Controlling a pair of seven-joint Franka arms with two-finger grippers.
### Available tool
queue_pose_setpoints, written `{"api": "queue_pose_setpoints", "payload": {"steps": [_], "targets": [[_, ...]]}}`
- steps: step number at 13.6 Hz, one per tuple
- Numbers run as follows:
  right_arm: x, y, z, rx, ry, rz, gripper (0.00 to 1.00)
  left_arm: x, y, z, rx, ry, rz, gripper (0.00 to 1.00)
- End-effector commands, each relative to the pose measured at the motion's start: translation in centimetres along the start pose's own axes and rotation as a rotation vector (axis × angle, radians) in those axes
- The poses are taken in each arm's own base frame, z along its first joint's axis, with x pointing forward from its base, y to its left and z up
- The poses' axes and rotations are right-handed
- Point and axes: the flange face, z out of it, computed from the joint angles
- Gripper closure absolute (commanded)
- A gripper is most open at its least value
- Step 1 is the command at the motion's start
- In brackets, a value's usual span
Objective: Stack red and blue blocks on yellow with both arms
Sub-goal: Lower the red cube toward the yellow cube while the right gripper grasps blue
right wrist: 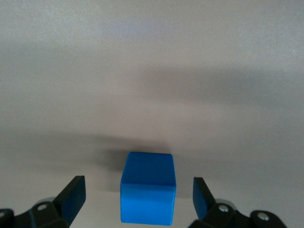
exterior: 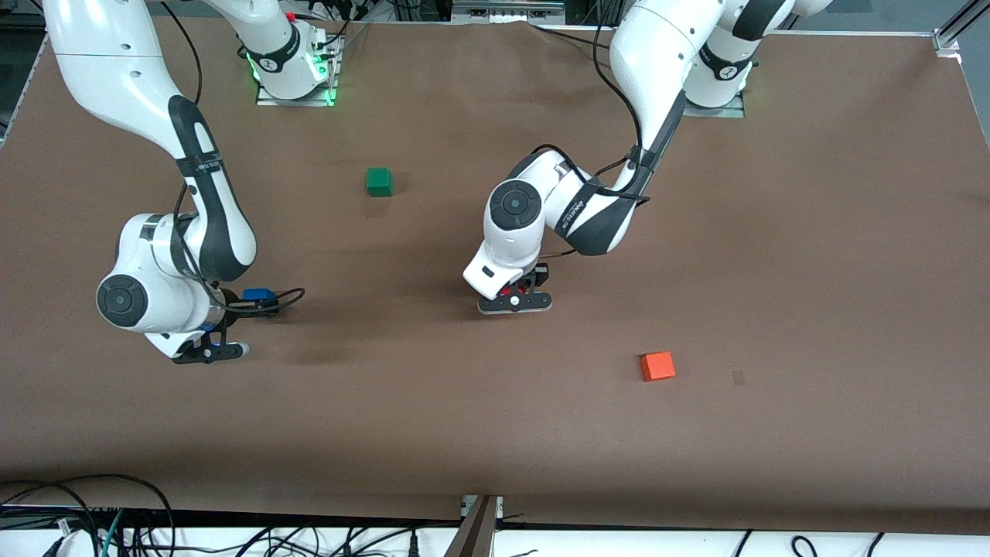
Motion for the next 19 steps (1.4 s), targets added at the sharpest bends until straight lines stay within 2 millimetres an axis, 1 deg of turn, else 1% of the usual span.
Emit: {"api": "queue_pose_setpoints", "payload": {"steps": [1,3,5,7,8,9,10,12,14,15,16,17,18,19], "targets": [[-1.1,0.2,1.1,0.021,0.003,-0.007,0.02,0.5,0.7,-0.1,-0.007,0.021,-0.011,1.0],[-1.2,0.3,1.2,0.022,0.0,-0.01,0.14,0.5,0.7,0.2,-0.004,0.019,-0.011,1.0],[-1.4,0.3,1.6,0.022,-0.007,-0.017,0.34,0.2,1.0,0.4,-0.006,0.02,-0.016,1.0],[-1.4,0.3,1.6,0.022,-0.007,-0.017,0.59,0.1,1.2,0.7,-0.008,0.024,-0.012,1.0],[-1.4,0.4,1.4,0.026,-0.008,-0.014,0.69,0.1,1.3,0.8,-0.008,0.026,-0.011,1.0],[-1.3,0.3,0.8,0.027,-0.003,-0.013,0.76,0.2,1.4,0.8,-0.01,0.028,-0.013,1.0],[-1.2,0.3,-0.4,0.027,0.016,-0.009,0.78,0.3,1.4,0.9,-0.009,0.028,-0.012,1.0],[-0.4,-0.6,-3.9,0.03,0.042,-0.018,0.78,0.3,1.3,0.9,-0.008,0.028,-0.013,1.0],[0.7,-1.6,-8.3,0.035,0.046,-0.008,0.78,0.4,1.2,0.9,-0.007,0.03,-0.012,1.0],[1.1,-2.5,-10.7,0.036,0.052,-0.011,0.78,0.4,1.2,1.0,-0.005,0.03,-0.01,1.0],[1.3,-3.0,-12.7,0.036,0.056,-0.009,0.77,0.4,1.2,1.0,-0.003,0.031,-0.008,1.0],[1.5,-3.5,-14.2,0.039,0.059,-0.011,0.77,0.4,1.1,1.0,0.009,0.041,0.003,1.0],[1.5,-4.8,-15.3,0.047,0.062,-0.018,0.77,0.4,1.1,1.0,0.018,0.048,0.009,1.0],[1.5,-6.0,-16.0,0.076,0.063,-0.01,0.77,0.4,1.0,1.1,0.018,0.046,0.006,1.0]]}}
